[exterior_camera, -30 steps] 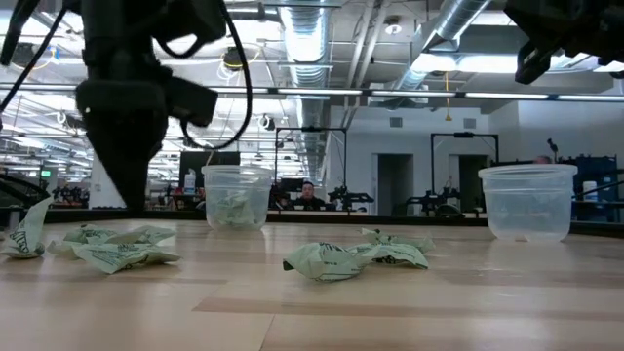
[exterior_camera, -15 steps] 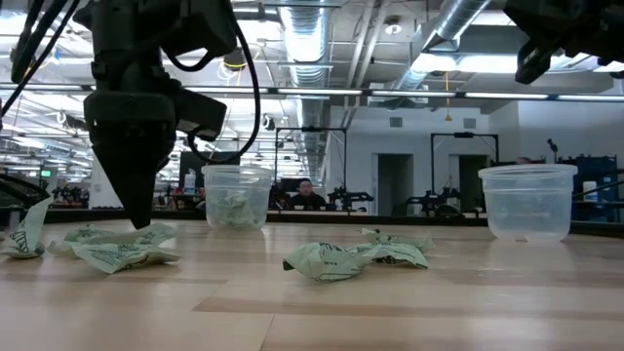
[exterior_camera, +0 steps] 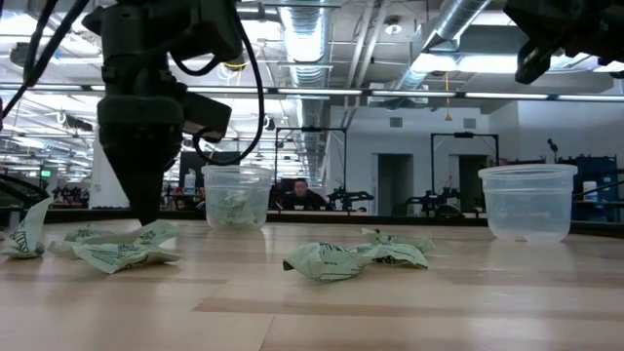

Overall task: Pick and place Stevia / Truvia into bins
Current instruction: Put the white stevia packet into the left transparent container

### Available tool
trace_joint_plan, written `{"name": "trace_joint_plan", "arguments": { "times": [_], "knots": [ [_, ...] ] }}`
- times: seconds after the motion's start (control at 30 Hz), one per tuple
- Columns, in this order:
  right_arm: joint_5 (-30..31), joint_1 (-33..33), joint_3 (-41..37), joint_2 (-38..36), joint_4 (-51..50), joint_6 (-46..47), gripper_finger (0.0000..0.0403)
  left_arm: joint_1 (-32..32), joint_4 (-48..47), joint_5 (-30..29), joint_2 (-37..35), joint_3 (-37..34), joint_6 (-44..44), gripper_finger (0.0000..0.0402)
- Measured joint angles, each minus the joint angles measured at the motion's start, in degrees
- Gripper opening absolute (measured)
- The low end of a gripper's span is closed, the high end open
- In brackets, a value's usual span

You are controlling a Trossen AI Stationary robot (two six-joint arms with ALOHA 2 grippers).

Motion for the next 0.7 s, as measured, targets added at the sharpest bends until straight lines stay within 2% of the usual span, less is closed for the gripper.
{"name": "trace_joint_plan", "arguments": {
  "times": [0.33, 0.57, 0.7],
  "knots": [
    [0.0, 0.01, 0.0, 0.0, 0.0, 0.0, 0.0, 0.38, -0.02, 2.4, -0.08, 0.0, 0.35, 0.0133],
    [0.0, 0.01, 0.0, 0.01, -0.01, 0.0, 0.0, 0.38, -0.09, 2.1, -3.08, 0.0, 0.59, 0.0133],
    [0.0, 0.01, 0.0, 0.01, -0.02, 0.0, 0.0, 0.13, 3.03, 2.27, -3.86, 0.02, 0.57, 0.0133]
  ]
}}
